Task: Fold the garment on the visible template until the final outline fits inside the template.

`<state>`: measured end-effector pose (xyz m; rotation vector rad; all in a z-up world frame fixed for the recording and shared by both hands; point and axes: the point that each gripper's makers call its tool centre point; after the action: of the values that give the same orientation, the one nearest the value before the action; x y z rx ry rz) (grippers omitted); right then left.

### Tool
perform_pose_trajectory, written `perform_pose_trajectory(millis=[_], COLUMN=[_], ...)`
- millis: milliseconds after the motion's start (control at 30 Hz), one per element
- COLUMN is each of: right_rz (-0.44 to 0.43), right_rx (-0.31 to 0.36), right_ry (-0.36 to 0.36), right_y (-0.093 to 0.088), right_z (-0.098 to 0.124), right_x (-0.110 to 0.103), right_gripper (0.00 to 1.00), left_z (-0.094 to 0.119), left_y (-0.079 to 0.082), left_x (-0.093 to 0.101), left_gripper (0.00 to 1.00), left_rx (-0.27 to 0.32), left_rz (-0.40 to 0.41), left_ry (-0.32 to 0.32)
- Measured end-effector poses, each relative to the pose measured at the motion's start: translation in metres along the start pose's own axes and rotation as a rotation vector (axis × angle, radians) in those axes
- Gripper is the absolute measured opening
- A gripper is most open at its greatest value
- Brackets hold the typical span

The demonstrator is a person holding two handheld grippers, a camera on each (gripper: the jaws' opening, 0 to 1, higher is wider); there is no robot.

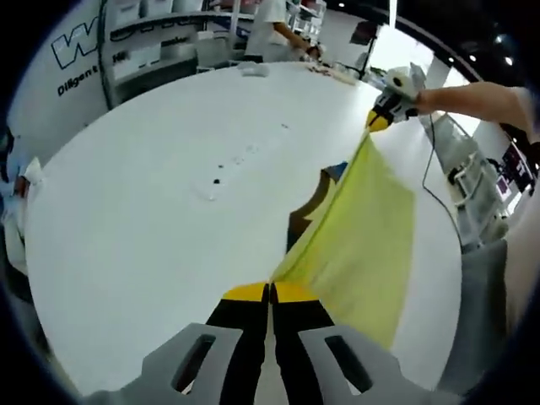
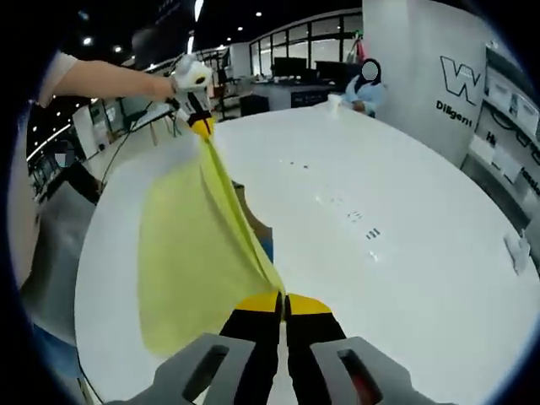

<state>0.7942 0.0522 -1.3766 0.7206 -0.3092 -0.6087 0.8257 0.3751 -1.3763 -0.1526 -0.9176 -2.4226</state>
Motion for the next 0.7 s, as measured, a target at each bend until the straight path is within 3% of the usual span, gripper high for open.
perform_pose_trajectory(millis=[300, 400, 467, 567, 700], right_rz=[-0.027, -0.038, -0.057, -0.056, -0.075], right_rx=[-0.039, -0.046, -0.029, -0.034, -0.023], right_ry=[-0.013, -0.069, -0.066, -0.085, -0.078], right_y=[-0.008, -0.009, -0.007, -0.011, -0.019], right_z=[-0.019, -0.021, -0.019, -0.016, -0.009], right_x=[0.009, 0.019, 0.018, 0.019, 0.009], right_gripper=[0.00, 0.00, 0.00, 0.06, 0.06], left_z=[-0.012, -0.005, -0.003, 0.001, 0.006], left_y=[-0.005, -0.005, -0.004, -0.010, -0.018], left_x=[-0.012, -0.028, -0.028, -0.028, -0.019], left_gripper=[0.01, 0.00, 0.00, 0.00, 0.00], left_rx=[0.002, 0.018, 0.043, 0.036, 0.045], left_rz=[0.063, 0.075, 0.112, 0.092, 0.112], left_ry=[-0.001, 0.088, 0.084, 0.096, 0.084])
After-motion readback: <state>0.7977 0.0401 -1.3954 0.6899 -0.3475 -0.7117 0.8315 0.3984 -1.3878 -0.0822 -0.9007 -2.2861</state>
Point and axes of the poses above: the point that each gripper's makers call its tool centre point, and the gripper's own axes: z roughly backward along the fingers, x roughly to its right, y roughly out of its top, and after that the axes turned 8 degrees about -y, right-handed
